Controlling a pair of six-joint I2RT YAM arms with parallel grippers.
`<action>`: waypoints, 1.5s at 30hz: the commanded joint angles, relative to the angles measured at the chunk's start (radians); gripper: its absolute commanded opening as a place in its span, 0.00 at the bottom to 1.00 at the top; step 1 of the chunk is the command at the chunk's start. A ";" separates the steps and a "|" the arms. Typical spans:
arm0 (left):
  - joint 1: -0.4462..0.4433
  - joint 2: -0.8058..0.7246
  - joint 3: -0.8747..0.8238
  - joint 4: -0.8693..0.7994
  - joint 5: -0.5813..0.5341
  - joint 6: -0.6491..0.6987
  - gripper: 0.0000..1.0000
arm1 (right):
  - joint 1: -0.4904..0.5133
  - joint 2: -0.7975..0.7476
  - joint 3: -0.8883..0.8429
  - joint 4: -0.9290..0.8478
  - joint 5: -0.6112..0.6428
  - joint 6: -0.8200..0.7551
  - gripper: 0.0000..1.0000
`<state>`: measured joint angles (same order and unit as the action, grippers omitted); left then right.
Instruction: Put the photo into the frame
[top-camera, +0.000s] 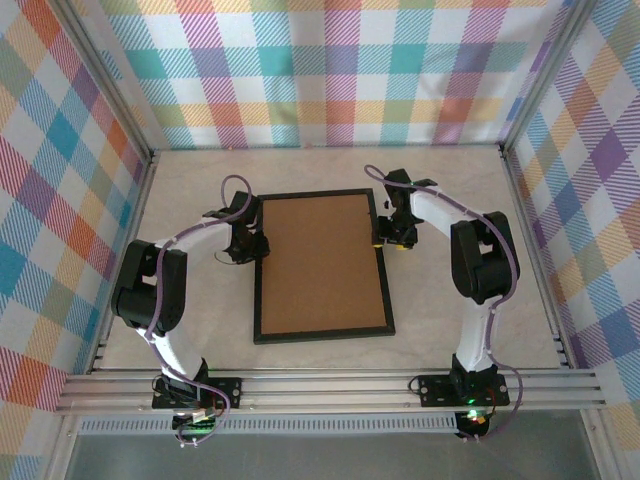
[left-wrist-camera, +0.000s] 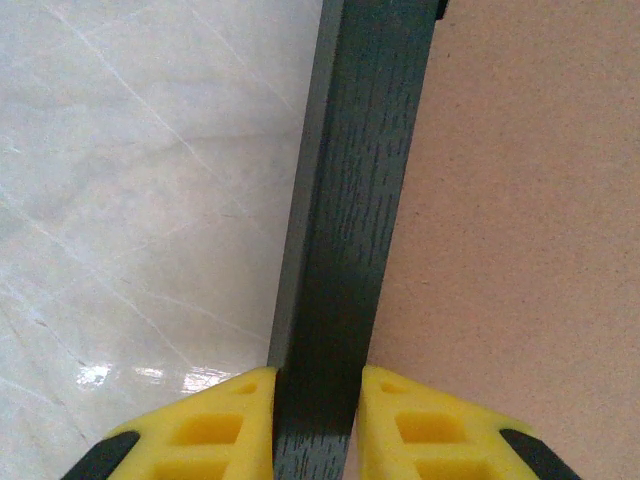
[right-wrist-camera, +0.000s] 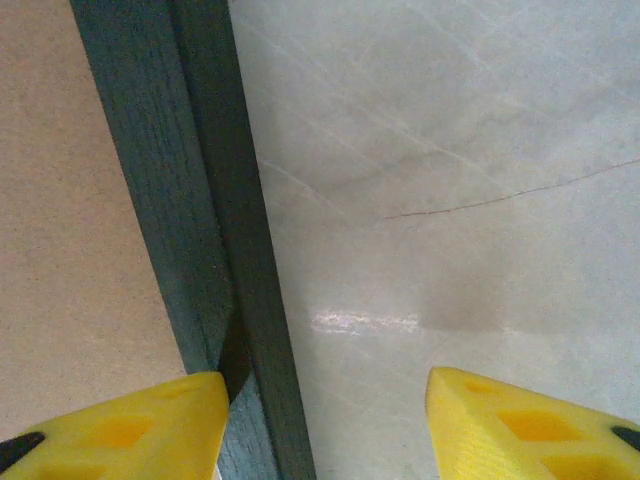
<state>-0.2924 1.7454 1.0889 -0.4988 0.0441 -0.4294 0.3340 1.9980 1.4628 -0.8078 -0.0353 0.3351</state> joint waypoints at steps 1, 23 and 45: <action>-0.010 0.003 -0.003 -0.049 0.031 -0.004 0.24 | 0.027 0.036 0.008 0.038 -0.059 0.014 0.56; -0.010 0.028 0.006 -0.037 0.048 -0.006 0.24 | 0.130 0.146 0.059 -0.010 -0.029 0.050 0.55; 0.078 0.055 0.105 -0.142 -0.055 0.116 0.22 | 0.007 -0.025 0.022 0.011 -0.044 -0.050 0.55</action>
<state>-0.2367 1.7908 1.1687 -0.5972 0.0353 -0.3313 0.3374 1.9987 1.5097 -0.8032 -0.0517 0.3080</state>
